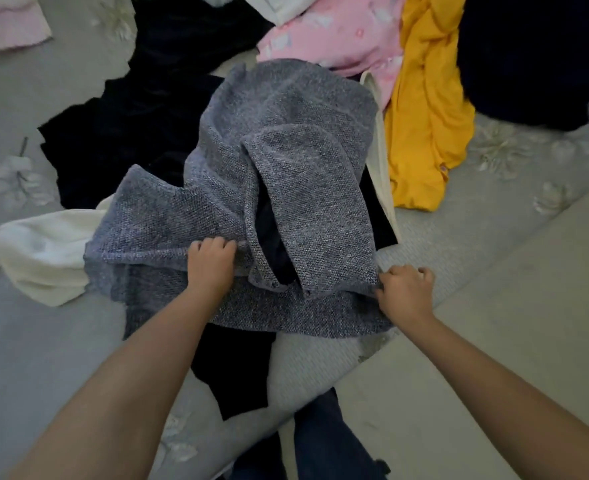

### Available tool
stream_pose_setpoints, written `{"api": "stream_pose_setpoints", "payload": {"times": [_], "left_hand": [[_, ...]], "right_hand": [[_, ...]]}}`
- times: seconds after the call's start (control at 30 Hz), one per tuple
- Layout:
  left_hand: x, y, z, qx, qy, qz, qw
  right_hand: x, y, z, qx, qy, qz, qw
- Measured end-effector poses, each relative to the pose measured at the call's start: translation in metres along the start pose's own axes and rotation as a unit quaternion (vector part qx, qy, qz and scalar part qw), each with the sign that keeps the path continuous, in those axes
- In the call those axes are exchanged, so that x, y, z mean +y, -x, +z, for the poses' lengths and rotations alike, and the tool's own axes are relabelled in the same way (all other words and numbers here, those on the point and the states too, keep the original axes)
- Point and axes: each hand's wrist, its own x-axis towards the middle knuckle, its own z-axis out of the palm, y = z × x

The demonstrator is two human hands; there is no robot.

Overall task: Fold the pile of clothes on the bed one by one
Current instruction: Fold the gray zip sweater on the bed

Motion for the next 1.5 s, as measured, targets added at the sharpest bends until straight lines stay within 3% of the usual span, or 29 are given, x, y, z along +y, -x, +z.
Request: {"api": "stream_pose_setpoints", "payload": {"times": [0.17,0.3,0.43,0.53,0.63,0.9,1.07,1.17,1.3,1.5], "left_hand": [[-0.01,0.012,-0.017,0.03,0.146,0.019,0.989],[-0.023,0.034,-0.064,0.138,0.233,0.029,0.962],[-0.036,0.054,-0.139,0.318,0.196,0.029,0.927],[-0.043,0.076,-0.195,0.4,0.148,-0.027,0.904],[-0.051,0.108,-0.253,0.489,0.15,-0.06,0.857],[-0.075,0.268,-0.376,0.689,0.061,-0.076,0.718],[-0.072,0.38,-0.381,0.74,0.056,-0.142,0.655],[-0.071,0.444,-0.364,0.761,0.031,-0.179,0.623],[-0.064,0.513,-0.353,0.755,0.001,-0.185,0.629],[-0.08,0.58,-0.345,0.772,-0.08,-0.199,0.598]], "right_hand": [[0.004,-0.005,-0.011,0.053,-0.045,0.02,0.997],[-0.002,-0.008,-0.052,0.162,-0.134,0.025,0.977],[-0.034,-0.016,-0.115,0.265,-0.209,-0.012,0.941],[-0.069,-0.005,-0.169,0.34,-0.238,-0.083,0.906],[-0.1,0.023,-0.23,0.427,-0.259,-0.161,0.851],[-0.126,0.154,-0.397,0.627,-0.31,-0.258,0.667],[-0.136,0.254,-0.417,0.67,-0.253,-0.326,0.617],[-0.137,0.303,-0.406,0.665,-0.284,-0.336,0.603],[-0.145,0.359,-0.392,0.637,-0.287,-0.364,0.615],[-0.167,0.403,-0.388,0.678,-0.254,-0.406,0.557]]}}
